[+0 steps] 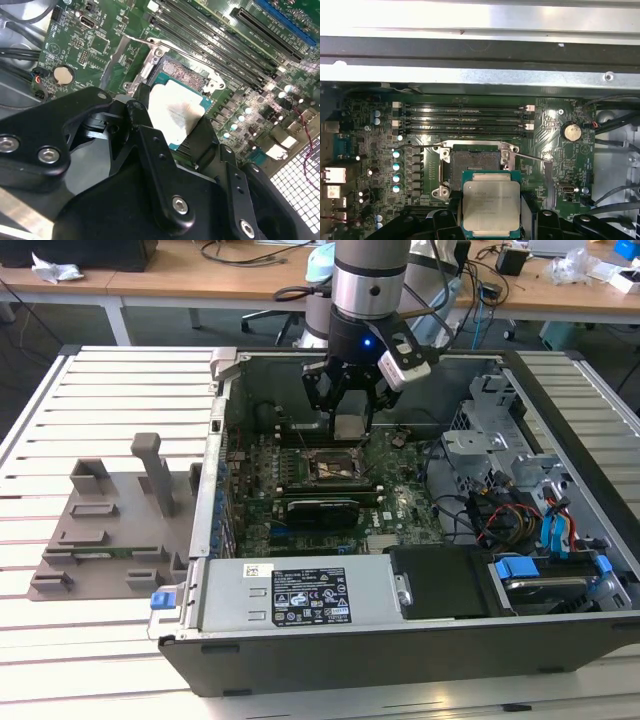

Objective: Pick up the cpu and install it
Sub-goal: 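Place the cpu into insertion slot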

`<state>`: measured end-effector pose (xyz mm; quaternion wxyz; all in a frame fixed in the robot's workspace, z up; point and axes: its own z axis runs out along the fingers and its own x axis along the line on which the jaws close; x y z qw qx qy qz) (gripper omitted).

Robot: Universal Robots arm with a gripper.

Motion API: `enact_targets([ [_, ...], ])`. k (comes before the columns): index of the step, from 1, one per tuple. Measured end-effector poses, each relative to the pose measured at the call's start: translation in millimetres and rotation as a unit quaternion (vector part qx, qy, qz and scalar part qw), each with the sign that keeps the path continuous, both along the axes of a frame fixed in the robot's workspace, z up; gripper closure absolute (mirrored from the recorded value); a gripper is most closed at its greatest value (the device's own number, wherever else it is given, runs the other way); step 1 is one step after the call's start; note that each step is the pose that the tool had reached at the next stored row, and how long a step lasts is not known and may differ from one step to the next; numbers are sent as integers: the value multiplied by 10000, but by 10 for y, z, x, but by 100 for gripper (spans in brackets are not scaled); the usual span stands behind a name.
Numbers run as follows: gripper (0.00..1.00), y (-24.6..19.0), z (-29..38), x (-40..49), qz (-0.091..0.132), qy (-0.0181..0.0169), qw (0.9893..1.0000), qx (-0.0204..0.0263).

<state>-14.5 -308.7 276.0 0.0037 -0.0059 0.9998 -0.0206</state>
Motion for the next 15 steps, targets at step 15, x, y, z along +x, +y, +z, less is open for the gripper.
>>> enact_targets([
  [15, 45, 0, -10, 0, -893, 3, 9960, -92],
])
